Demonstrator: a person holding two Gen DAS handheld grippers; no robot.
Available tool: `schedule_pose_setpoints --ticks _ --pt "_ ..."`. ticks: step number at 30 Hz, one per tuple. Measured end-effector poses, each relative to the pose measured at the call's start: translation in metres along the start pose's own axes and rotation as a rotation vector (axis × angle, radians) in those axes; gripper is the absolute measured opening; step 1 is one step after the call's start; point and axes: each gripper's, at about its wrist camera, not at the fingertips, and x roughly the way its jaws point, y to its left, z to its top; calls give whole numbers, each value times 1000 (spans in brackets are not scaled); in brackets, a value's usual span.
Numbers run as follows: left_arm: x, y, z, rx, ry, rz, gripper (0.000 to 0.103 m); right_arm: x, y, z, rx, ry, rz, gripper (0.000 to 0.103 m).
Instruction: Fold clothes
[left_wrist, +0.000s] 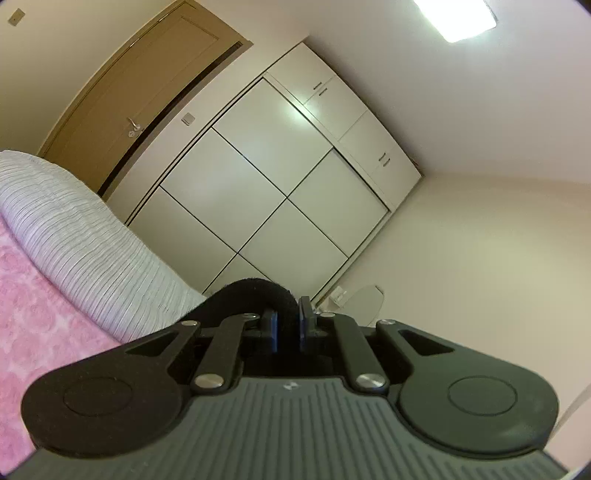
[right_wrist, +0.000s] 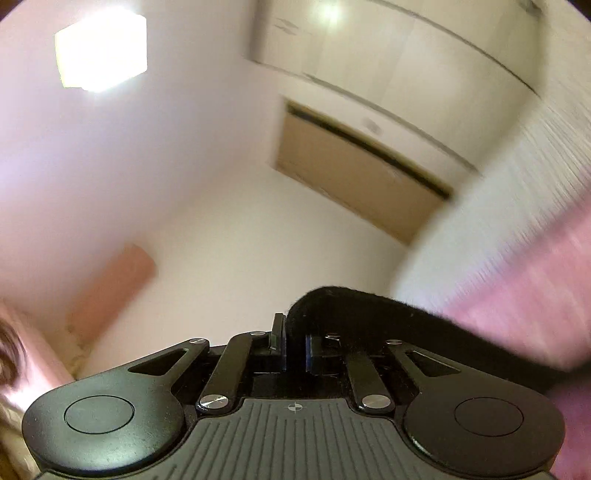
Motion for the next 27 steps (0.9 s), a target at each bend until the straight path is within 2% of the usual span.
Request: schedule_pose_setpoints --ticks 2,5,6,8,9,10,13,16,17,19,21,23,25,27 --pt "21 -10 31 -10 5 -11 7 24 21 26 7 -42 -32 7" --pt "35 -26 62 65 -39 -84 7 44 49 44 -60 -125 -69 7" --pt "43 -24 71 58 -27 -91 7 50 59 50 -85 -154 -80 7" --pt "66 -13 83 -7 49 -56 7 63 77 61 -133 -210 -104 7" --pt "76 -7 88 -24 85 -33 7 73 73 66 -90 -212 -132 7" --pt "86 -1 94 -20 105 -32 7 84 65 70 -28 -206 -164 7" --pt "118 13 112 -10 161 -30 7 113 62 81 -50 -198 -256 7" --pt "153 15 142 -2 160 -54 7 150 55 104 -37 -230 -294 7" --pt "157 10 151 37 142 -74 7 163 57 111 -41 -245 -295 7" --pt "159 -5 164 120 91 -140 7 178 73 121 -128 -283 -287 7" --pt "151 -8 170 157 45 -213 7 182 95 117 -225 -320 -258 7" --pt "141 -5 161 173 39 -257 7 188 103 106 -268 -335 -227 7" --pt "127 9 144 182 66 -278 7 187 102 89 -284 -327 -220 7" --pt "109 39 113 165 146 -254 7 180 90 63 -258 -300 -236 7"
